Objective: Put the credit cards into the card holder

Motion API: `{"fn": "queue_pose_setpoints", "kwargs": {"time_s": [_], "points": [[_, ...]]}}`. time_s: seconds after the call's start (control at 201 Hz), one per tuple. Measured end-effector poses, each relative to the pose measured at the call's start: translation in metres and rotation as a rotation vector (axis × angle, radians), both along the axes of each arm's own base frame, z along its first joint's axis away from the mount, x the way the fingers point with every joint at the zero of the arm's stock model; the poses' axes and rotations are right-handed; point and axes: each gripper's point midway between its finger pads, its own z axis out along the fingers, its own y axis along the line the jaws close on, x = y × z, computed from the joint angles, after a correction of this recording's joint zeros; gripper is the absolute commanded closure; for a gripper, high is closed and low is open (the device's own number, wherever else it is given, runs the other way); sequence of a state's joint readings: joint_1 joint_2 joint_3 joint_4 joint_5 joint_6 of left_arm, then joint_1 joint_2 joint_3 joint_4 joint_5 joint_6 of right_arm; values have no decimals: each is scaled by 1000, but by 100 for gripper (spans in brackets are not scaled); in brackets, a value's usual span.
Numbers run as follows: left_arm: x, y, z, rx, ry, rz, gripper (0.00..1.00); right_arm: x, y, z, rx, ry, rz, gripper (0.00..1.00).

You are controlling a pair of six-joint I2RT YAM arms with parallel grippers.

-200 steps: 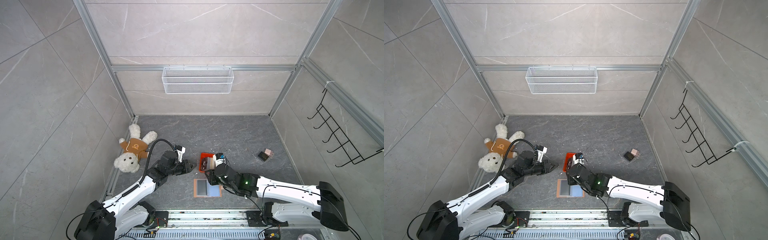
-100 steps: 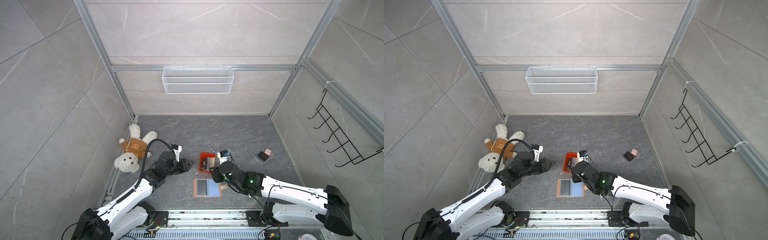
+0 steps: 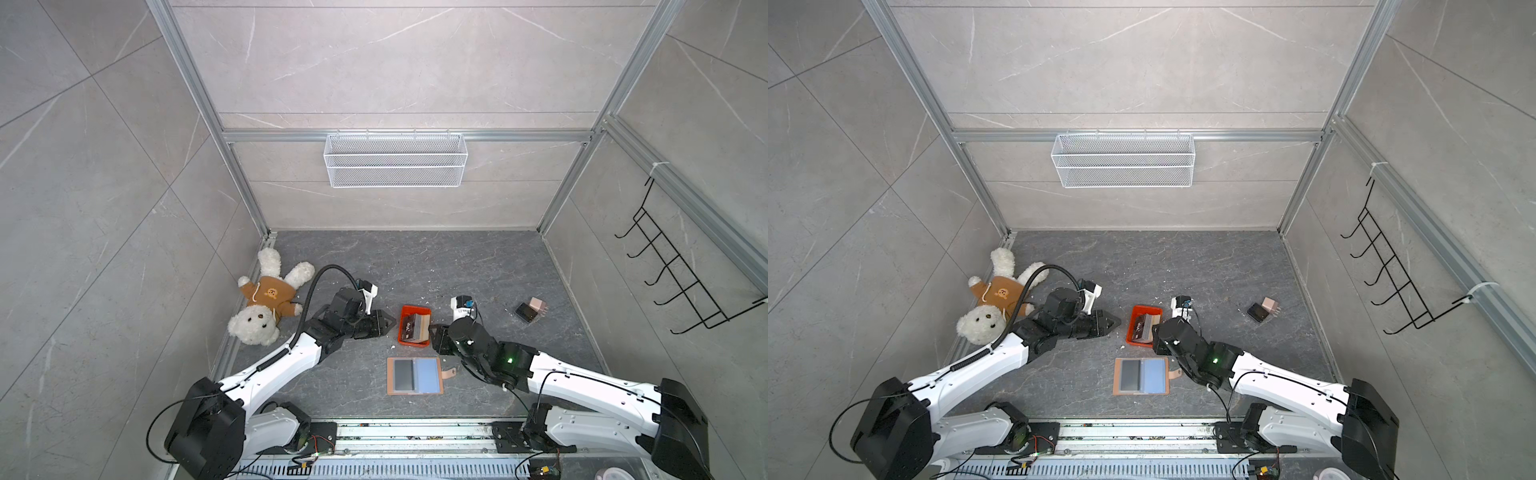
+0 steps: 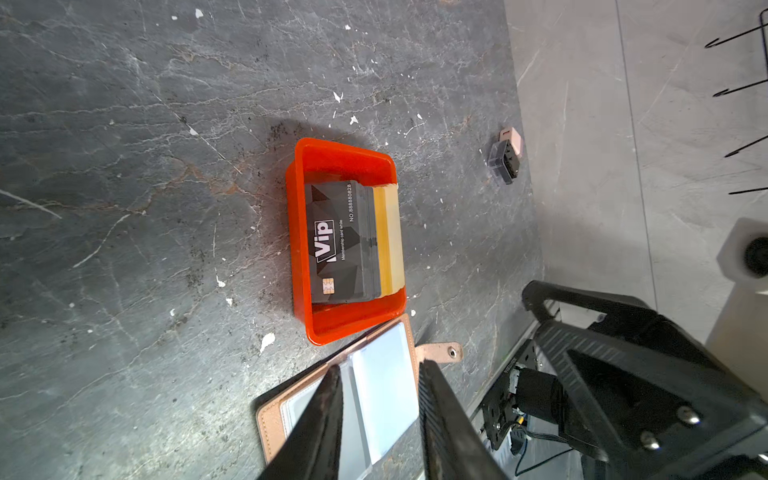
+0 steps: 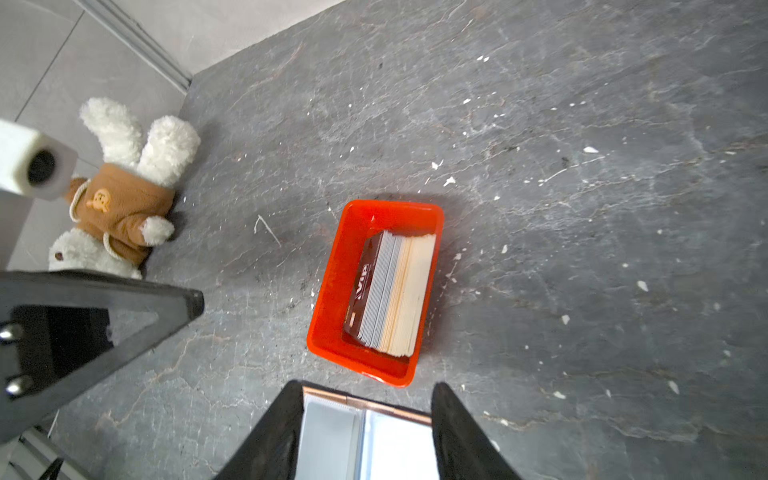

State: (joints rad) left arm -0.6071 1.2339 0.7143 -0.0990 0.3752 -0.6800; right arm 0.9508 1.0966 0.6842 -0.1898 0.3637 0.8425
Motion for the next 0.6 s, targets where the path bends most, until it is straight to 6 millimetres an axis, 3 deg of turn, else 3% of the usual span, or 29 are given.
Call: {"fn": "queue_pose_setpoints", "kwargs": {"time_s": [0.358,0.597], "points": [[6,-4,-42,71,128,14,63,22,-16,0,6,51,-5,48],[9,-10,-57,79,180,9,63,20,-7,-11,14,97,44,49]]}}
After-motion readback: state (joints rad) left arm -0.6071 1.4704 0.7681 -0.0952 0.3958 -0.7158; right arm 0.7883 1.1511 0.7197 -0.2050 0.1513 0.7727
